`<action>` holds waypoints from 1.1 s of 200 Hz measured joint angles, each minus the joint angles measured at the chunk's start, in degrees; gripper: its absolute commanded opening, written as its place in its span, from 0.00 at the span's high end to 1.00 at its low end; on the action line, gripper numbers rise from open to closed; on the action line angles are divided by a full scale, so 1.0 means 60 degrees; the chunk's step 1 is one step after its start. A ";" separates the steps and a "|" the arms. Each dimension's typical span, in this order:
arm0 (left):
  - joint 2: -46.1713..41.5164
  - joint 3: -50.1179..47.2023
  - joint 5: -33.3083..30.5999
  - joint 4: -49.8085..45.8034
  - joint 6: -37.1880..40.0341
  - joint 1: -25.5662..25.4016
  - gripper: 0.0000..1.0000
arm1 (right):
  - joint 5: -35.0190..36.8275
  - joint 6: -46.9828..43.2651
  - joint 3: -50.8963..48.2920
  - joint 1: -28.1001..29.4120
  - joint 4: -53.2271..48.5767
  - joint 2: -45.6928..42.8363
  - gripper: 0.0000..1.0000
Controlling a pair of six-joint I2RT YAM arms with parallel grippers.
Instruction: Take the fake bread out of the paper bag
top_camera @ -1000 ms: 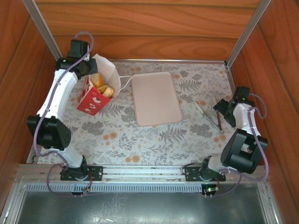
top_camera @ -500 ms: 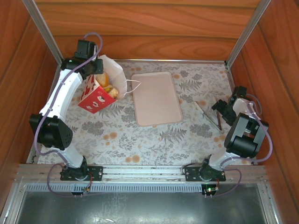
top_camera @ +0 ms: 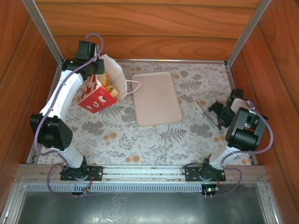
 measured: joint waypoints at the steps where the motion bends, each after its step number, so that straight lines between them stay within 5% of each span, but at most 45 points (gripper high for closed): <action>1: 0.0000 0.0000 0.0000 0.0000 -0.0004 0.0000 1.00 | -0.0015 -0.0004 -0.0015 0.0004 0.0000 -0.0007 0.00; 116: -0.0372 -0.0466 0.0153 0.0251 -0.0251 -0.0004 1.00 | -0.0976 0.0175 -0.1311 0.1625 0.0120 -0.1235 0.00; 220: -0.0656 -0.0831 0.0226 0.0444 -0.0372 -0.0044 1.00 | 0.1169 -0.0142 -0.0590 0.2696 -0.0623 -0.0346 0.00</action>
